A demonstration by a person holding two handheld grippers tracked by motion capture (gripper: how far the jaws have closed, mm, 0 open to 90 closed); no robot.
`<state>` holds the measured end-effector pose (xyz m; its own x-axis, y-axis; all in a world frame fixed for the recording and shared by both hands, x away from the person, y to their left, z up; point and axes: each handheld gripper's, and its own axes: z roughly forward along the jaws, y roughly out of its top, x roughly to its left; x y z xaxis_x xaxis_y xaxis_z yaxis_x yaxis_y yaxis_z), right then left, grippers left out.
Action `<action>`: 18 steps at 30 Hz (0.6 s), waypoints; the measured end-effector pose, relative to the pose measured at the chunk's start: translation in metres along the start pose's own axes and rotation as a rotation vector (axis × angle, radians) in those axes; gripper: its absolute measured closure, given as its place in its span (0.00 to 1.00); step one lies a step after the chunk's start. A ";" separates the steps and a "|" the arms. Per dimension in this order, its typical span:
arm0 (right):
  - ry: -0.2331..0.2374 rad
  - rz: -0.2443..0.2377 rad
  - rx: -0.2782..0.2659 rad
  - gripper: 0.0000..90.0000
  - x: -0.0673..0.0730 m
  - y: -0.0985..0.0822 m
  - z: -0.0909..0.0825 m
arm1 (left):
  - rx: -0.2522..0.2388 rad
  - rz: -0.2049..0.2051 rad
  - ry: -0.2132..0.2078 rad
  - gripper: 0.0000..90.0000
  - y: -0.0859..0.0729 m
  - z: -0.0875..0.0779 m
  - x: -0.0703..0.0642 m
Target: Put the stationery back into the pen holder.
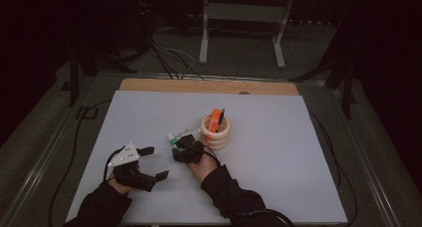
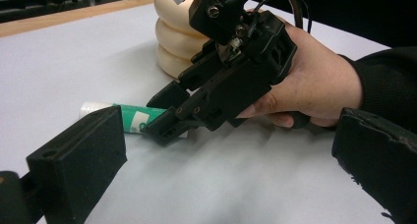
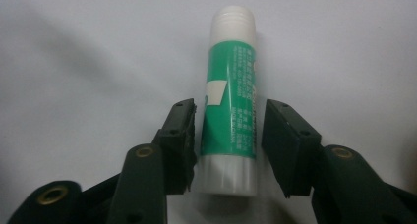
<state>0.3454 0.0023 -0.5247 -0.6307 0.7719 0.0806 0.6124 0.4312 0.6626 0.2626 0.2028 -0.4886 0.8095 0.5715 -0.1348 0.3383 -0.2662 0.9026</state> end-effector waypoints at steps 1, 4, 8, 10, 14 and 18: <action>-0.009 -0.003 0.002 0.66 0.000 0.000 0.000 | 0.001 0.001 0.001 0.00 0.000 0.000 0.000; -0.038 -0.016 0.010 0.71 0.002 0.001 0.000 | 0.000 0.001 0.001 0.00 0.000 0.000 0.000; -0.050 -0.023 0.016 0.72 0.003 0.002 0.000 | 0.000 0.000 0.002 0.00 0.000 0.000 0.000; -0.045 -0.021 0.024 0.72 0.002 0.003 0.000 | 0.001 0.000 0.001 0.00 0.000 0.000 0.000; -0.052 -0.026 0.013 0.73 0.002 0.002 -0.002 | 0.003 0.002 0.001 0.00 0.000 0.000 0.000; -0.044 -0.009 -0.020 0.73 -0.001 0.005 -0.010 | 0.004 0.001 0.001 0.00 0.000 0.001 0.000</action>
<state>0.3439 -0.0009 -0.5139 -0.6142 0.7881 0.0416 0.5965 0.4291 0.6783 0.2629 0.2023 -0.4890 0.8090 0.5723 -0.1338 0.3396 -0.2693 0.9012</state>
